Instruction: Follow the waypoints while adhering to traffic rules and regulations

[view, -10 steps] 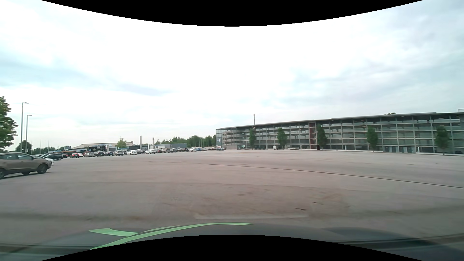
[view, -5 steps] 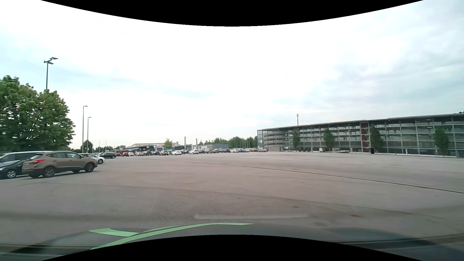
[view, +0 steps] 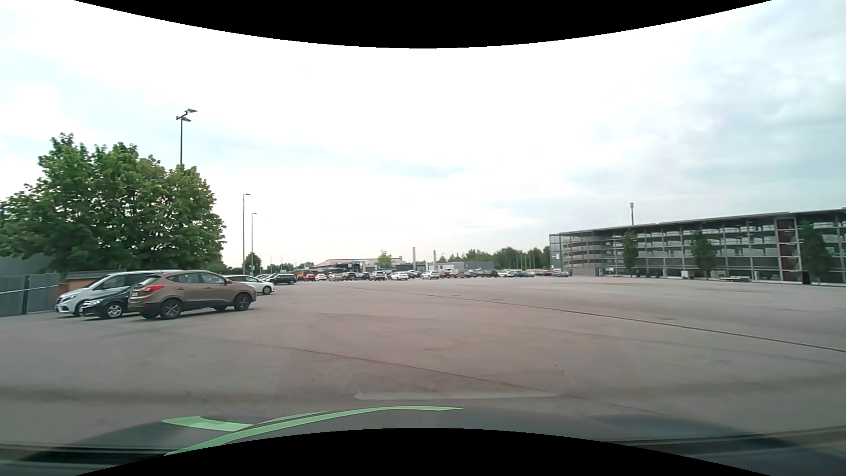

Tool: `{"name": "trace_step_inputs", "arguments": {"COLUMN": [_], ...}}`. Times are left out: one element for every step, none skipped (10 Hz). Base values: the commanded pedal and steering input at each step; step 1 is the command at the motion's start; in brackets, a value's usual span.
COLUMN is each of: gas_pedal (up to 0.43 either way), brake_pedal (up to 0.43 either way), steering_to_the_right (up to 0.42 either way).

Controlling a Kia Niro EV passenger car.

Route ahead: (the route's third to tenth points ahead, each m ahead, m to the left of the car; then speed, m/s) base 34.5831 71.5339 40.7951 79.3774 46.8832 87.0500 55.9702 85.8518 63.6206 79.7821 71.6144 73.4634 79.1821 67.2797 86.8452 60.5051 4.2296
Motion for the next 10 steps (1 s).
{"name": "trace_step_inputs", "arguments": {"gas_pedal": [0.0,0.0,0.0,0.0,0.0,0.0,0.0,0.0,0.0,0.0], "brake_pedal": [0.0,0.0,0.0,0.0,0.0,0.012,0.024,0.061,0.073,0.085], "steering_to_the_right": [-0.391,-0.391,-0.391,-0.391,-0.391,-0.391,-0.391,-0.391,-0.391,-0.391]}}
